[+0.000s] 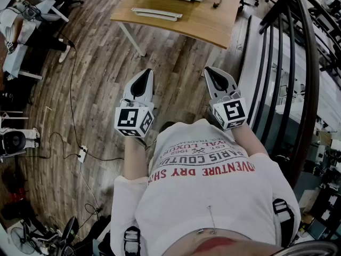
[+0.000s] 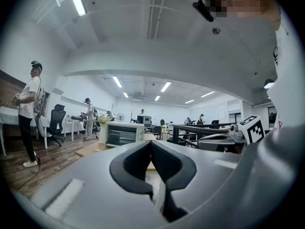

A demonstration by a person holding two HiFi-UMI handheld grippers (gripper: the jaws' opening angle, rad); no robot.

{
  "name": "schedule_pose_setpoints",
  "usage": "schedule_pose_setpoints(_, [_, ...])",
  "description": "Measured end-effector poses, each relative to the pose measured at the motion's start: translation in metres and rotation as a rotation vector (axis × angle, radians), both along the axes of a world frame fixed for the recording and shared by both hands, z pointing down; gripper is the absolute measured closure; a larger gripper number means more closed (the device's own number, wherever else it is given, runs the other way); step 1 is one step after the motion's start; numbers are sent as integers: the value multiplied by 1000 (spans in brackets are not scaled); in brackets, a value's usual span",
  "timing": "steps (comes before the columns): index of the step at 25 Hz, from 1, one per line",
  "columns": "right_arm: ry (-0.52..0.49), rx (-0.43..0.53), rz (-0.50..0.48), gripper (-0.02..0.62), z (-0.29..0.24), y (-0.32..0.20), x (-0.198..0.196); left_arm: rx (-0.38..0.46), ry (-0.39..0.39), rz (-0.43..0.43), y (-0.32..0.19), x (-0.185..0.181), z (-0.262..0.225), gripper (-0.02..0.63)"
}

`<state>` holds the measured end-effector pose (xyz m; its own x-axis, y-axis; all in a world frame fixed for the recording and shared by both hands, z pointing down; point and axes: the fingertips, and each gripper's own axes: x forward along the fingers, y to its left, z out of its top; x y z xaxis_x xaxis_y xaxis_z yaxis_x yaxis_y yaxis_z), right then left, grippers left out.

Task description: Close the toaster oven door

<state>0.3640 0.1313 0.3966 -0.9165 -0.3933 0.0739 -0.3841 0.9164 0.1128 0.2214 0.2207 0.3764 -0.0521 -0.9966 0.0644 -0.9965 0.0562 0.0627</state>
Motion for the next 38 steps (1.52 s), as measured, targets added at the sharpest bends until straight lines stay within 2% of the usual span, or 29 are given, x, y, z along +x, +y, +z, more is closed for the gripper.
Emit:
schedule_pose_setpoints(11, [4,-17,-4,591,4,-12,-13,-1,23,-18,-7,-14,3,595])
schedule_pose_setpoints(20, [-8,-91,11,591,15,-20,-25,-44,45,-33,-6,-28,16,594])
schedule_pose_setpoints(26, [13,-112,37,591,29,-23,-52,-38,63,-14,-15,-60,26,595])
schedule_pose_setpoints(27, [15,-113,46,591,30,-25,-58,-34,53,-1,-18,-66,27,566])
schedule_pose_setpoints(28, [18,-113,55,591,31,-27,-66,-33,41,14,-22,-72,28,473])
schedule_pose_setpoints(29, [21,-113,64,591,33,-30,-74,-36,30,30,-26,-80,30,436])
schedule_pose_setpoints(31, [27,-112,82,591,33,-36,-91,-46,23,55,-34,-97,33,436])
schedule_pose_setpoints(38, [54,-108,144,591,20,-55,-163,-62,76,96,-64,-183,31,437])
